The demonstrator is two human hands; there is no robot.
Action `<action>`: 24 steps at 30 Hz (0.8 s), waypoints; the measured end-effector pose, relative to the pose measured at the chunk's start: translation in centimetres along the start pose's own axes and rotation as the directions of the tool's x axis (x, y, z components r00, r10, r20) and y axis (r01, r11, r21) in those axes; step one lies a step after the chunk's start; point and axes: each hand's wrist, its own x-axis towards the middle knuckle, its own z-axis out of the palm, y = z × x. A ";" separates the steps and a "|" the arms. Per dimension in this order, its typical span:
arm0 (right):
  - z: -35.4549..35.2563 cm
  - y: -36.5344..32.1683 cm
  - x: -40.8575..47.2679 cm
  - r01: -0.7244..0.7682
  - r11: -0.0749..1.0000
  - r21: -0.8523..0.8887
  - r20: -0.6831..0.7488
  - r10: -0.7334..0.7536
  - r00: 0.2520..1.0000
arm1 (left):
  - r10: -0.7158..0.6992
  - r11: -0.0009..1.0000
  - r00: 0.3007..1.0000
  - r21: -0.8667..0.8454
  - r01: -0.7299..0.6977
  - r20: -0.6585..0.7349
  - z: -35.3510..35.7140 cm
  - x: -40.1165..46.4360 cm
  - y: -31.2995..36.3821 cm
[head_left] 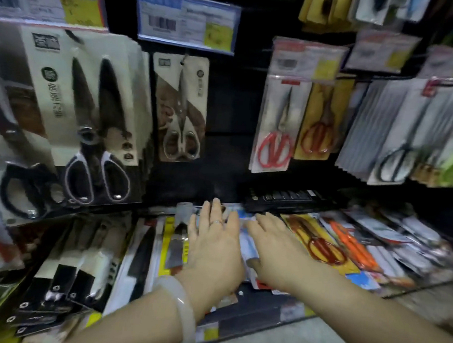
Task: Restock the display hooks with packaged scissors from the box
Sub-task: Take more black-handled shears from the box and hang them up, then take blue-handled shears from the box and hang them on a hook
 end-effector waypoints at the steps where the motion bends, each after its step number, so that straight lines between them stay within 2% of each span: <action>1: 0.0 1.7 -0.8 -0.033 0.999 0.005 0.011 0.033 0.999 | 0.029 1.000 1.000 0.004 -0.029 0.011 0.3 0.4 1.7; 6: -1.0 10.8 -5.7 -0.162 0.987 -0.008 -0.015 0.162 0.987 | 0.147 0.989 0.988 -0.021 -0.146 0.053 1.6 2.0 11.0; 12: -0.2 22.5 -12.9 -0.369 0.929 0.038 0.047 0.367 0.929 | 0.293 0.955 0.950 -0.001 -0.295 0.111 5.2 1.6 22.5; 17: 2.7 32.0 -19.5 -0.494 0.867 0.062 0.170 0.478 0.862 | 0.409 0.905 0.885 0.022 -0.424 0.222 9.6 0.2 32.2; 24: 5.2 43.7 -26.0 -0.617 0.780 0.106 0.222 0.586 0.779 | 0.485 0.854 0.780 -0.024 -0.519 0.395 14.4 -0.3 44.3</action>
